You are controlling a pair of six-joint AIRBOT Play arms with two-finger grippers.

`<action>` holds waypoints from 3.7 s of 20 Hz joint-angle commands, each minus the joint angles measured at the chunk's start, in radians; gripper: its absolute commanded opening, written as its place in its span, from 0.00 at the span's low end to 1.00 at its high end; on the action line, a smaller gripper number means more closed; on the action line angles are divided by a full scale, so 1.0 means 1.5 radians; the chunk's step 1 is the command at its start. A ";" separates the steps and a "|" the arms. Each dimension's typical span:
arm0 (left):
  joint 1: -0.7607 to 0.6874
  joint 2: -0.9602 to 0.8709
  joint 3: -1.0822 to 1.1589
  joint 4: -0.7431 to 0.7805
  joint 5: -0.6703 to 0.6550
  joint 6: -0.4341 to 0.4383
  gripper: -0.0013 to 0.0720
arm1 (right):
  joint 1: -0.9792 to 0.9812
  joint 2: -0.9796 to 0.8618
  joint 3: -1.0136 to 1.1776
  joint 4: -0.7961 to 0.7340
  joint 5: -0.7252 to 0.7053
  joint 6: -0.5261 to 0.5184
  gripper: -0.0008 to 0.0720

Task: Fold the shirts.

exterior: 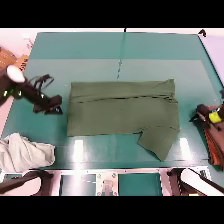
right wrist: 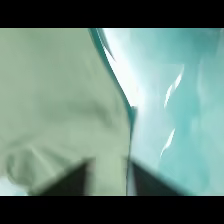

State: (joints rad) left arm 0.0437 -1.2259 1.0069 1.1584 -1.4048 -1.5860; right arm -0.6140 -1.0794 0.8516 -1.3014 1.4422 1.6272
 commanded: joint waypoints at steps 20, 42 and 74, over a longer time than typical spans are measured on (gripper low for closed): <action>-0.282 0.189 -0.497 -0.426 0.678 -0.072 0.67 | 0.078 0.117 -0.340 0.112 -0.240 0.019 0.59; -0.311 0.189 -0.493 -0.416 0.726 -0.094 0.04 | 0.121 0.118 -0.339 0.122 -0.230 -0.011 0.03; -0.213 -0.396 0.370 0.066 0.428 -0.042 0.27 | 0.184 -0.475 0.418 0.277 -0.258 -0.063 0.04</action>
State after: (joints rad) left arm -0.2768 -1.7069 1.4597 1.2560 -0.8036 -1.6718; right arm -0.3637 -1.6295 1.3636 -0.9066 1.1000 1.5398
